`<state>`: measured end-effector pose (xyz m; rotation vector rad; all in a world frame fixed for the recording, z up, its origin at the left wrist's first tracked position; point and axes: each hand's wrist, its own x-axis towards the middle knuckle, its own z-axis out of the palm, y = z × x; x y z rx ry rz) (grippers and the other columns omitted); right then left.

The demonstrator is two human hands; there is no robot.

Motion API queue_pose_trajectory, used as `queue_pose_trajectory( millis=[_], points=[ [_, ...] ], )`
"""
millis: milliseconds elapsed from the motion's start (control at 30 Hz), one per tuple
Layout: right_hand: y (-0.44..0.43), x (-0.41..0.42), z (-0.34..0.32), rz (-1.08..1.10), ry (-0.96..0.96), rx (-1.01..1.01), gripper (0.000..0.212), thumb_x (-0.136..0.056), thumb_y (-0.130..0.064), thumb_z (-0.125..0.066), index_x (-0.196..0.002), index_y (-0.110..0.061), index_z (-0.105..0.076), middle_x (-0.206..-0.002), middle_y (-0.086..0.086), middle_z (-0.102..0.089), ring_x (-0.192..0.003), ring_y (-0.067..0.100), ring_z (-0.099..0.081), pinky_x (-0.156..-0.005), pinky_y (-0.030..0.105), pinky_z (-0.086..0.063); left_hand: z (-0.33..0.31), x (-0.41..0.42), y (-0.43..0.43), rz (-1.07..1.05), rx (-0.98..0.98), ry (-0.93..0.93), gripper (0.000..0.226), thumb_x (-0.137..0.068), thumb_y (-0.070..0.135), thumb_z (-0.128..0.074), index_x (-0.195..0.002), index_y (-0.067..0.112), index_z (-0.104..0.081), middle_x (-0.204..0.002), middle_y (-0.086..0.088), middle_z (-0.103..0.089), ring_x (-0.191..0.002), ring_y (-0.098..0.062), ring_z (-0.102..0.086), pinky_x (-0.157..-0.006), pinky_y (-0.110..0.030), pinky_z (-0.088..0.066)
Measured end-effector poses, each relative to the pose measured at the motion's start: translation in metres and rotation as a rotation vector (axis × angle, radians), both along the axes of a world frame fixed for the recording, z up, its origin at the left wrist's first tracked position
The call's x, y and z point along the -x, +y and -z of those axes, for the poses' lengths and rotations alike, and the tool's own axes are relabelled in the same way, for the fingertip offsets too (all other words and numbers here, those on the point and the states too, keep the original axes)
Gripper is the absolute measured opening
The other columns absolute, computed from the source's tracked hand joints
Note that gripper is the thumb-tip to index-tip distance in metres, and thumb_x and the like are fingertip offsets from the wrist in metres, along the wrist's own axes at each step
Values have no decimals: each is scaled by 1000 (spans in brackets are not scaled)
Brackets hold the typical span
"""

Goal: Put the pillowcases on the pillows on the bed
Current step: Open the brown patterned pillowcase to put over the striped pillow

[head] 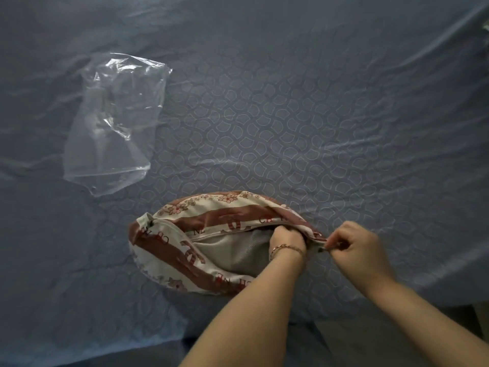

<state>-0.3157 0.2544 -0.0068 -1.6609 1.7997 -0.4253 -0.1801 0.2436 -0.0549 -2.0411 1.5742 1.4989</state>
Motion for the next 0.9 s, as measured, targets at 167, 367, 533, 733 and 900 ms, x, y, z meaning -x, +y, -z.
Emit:
queue_pose_trajectory(
  millis=[167,367,533,733,900],
  points=[
    [-35,-21,-38,-194,166,-158,43,-63,4,-67,-50,-33,-50,-62,-10,-50,-64,18,-53,-53,28,-38,-14,2,-17,-293,-114,250,38,-96,17,-38,-131,4,-43,-137,-15,-44,-130,-28,-38,-108,-37,-29],
    [-53,-95,-30,-323,402,-280,34,-77,-10,-55,-110,-18,-60,-119,4,-48,-118,25,-37,-99,32,-33,-30,-125,-4,70,747,-131,33,-81,23,-40,-97,18,-68,-95,-4,-64,-88,-25,-60,-79,-34,-49],
    [-45,-216,-20,-329,-38,-307,26,-87,-20,-57,-112,-13,-60,-114,1,-56,-110,18,-51,-97,31,-41,-33,-243,5,-349,699,-426,56,-69,28,-72,-119,13,-51,-119,-15,-46,-111,-32,-41,-95,-43,-34],
    [-48,-313,6,-322,-122,-424,17,-86,-32,-62,-81,-16,-62,-86,2,-63,-89,21,-57,-74,29,-40,-26,-280,11,-363,524,-173,15,-75,1,-64,-90,-2,-67,-91,-17,-64,-90,-31,-59,-71,-24,-34],
    [-49,-319,-3,-212,-165,-464,44,-80,-37,-70,-48,-19,-45,-49,-6,-46,-50,7,-41,-55,27,-35,-34,-298,16,-339,625,-16,10,-75,1,-68,-85,1,-68,-78,-1,-63,-78,-21,-59,-68,-17,-37]
  ],
)
